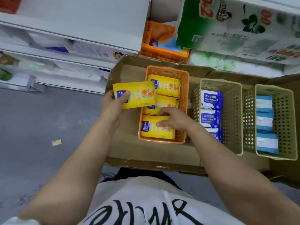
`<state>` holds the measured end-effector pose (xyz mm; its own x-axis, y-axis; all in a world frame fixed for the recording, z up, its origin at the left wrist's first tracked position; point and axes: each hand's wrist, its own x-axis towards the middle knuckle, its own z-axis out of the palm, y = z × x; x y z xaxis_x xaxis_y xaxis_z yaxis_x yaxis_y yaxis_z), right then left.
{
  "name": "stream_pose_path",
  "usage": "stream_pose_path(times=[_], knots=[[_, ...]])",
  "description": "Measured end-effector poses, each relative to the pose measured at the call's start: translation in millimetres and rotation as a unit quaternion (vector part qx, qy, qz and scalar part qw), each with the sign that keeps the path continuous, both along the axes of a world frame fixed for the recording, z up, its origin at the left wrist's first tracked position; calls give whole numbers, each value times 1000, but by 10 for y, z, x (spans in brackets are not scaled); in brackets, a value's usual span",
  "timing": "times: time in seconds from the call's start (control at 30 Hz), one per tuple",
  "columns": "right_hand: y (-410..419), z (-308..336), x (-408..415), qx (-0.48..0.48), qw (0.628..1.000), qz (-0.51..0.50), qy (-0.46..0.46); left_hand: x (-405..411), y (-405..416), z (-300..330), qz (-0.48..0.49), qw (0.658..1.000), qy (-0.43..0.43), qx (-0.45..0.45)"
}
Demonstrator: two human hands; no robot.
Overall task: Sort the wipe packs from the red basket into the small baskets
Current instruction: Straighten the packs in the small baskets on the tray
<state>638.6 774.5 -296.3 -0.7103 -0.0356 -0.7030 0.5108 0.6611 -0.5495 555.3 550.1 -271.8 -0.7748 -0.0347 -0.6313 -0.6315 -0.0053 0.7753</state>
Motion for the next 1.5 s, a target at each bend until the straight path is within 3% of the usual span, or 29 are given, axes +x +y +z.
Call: stream_pose_path(times=[0.1,0.2,0.3,0.4,0.5,0.6,0.73,0.83,0.93,1.0,1.17,1.27,1.4,1.5], knots=[[-77,-61,30,147,982,74,87,30,39,-38,-12,1000,-3,-5],[-130,-79,138,203,966,81,139,33,75,-51,-23,1000,-4,-10],[-121,9,161,166,964,-60,199,16,112,-40,-46,999,-5,-12],[-40,232,41,92,922,-242,286,-27,162,5,-68,997,-14,34],[76,444,-149,-40,936,-257,237,-126,255,87,-97,994,-7,57],[224,559,-314,-192,895,-368,164,-209,354,149,-145,988,13,45],[318,565,-428,-137,939,-298,105,-201,530,154,-196,978,-3,75],[413,521,-527,-133,915,-356,134,-238,634,77,-135,990,-7,49],[589,463,-621,-83,898,-409,140,-325,577,-45,-85,995,7,-50],[656,366,-685,-46,908,-392,138,-338,532,-117,-108,991,-11,-77],[539,162,-887,-37,941,-313,121,-250,561,-198,-152,987,-34,-45],[440,59,-934,51,954,-247,160,-235,560,-210,-150,988,-21,-40],[308,14,-874,263,930,-116,230,-244,554,-196,-157,987,-21,-34],[241,6,-839,313,911,-93,252,-242,564,-194,-150,988,-27,-33]])
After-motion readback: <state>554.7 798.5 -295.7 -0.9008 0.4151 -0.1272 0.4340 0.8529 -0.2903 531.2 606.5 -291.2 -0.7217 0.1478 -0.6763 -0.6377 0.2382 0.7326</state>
